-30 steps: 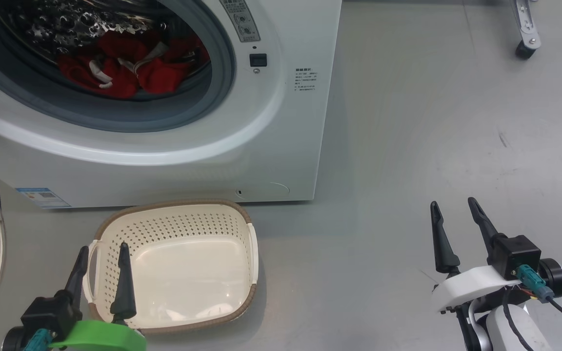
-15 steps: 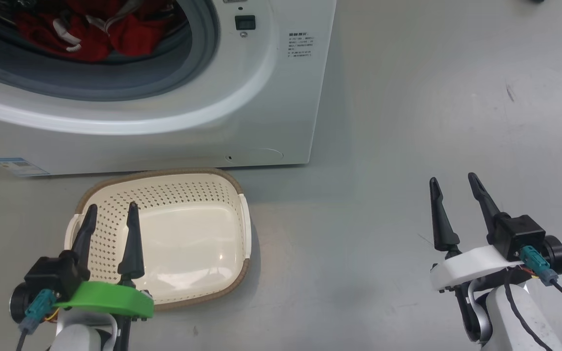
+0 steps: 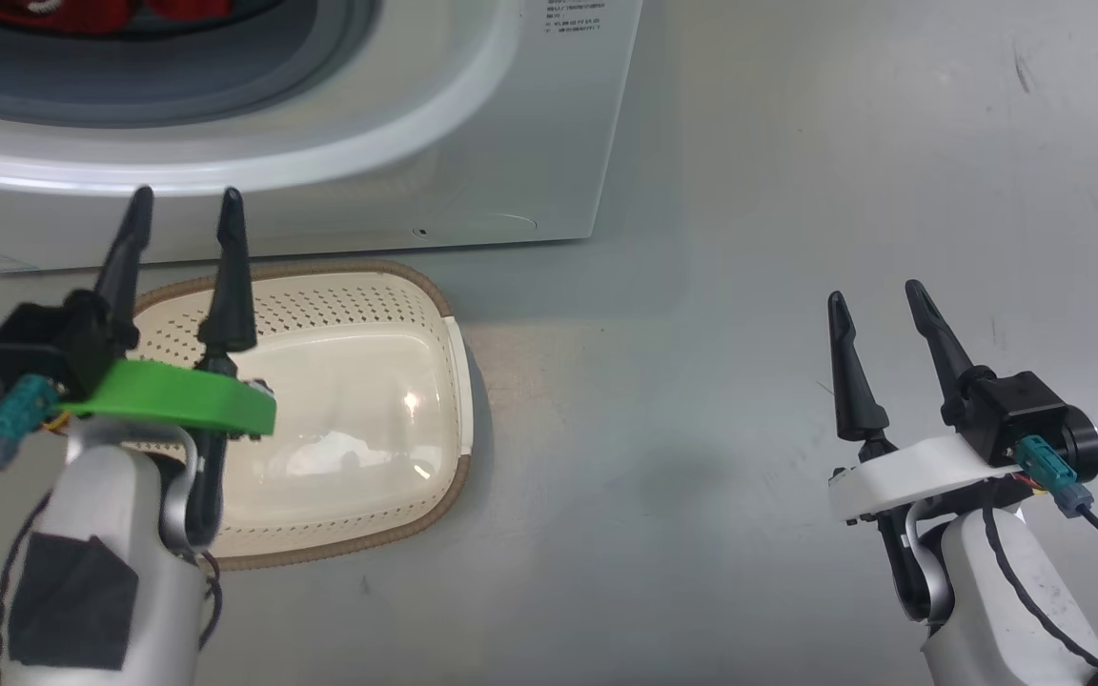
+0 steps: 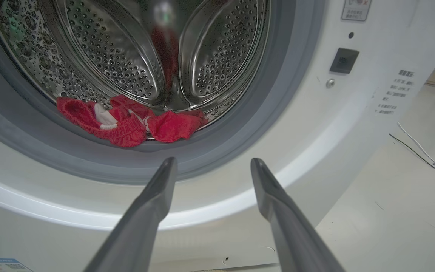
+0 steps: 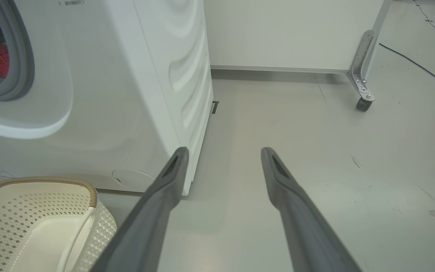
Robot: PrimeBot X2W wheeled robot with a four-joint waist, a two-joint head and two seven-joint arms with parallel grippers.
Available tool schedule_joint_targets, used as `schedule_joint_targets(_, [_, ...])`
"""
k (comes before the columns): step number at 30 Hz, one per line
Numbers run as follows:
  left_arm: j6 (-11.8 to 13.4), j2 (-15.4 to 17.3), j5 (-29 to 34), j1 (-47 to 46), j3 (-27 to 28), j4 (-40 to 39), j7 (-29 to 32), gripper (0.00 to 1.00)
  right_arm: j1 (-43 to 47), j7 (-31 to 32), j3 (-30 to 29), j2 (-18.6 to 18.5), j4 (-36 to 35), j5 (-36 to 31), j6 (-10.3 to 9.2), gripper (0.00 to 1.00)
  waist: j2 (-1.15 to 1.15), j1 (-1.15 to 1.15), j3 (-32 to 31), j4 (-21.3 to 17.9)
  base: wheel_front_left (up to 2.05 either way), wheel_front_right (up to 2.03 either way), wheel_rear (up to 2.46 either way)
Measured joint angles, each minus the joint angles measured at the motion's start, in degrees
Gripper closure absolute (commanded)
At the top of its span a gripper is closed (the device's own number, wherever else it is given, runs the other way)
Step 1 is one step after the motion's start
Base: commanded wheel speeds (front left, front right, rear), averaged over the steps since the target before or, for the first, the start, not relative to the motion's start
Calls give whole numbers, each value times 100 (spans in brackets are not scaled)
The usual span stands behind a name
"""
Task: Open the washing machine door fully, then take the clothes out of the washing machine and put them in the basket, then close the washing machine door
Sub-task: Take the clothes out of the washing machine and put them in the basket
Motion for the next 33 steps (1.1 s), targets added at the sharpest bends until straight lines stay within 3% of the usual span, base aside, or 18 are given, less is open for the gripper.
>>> schedule_joint_targets(10, [1,555,120,-1251,197,212,649,0,-193,0,168,-3,-3,221,7,0,0,0,410,-206,0,0,0])
schedule_joint_targets(20, [-1,858,35,-2288,293,632,1670,0,-431,0,452,-11,-82,432,-2,0,0,0,768,-486,0,0,0])
schedule_joint_targets(33, [-52,1358,-487,-3384,690,920,3017,0,-757,0,793,-19,-186,798,-63,0,0,0,1301,-866,0,0,0])
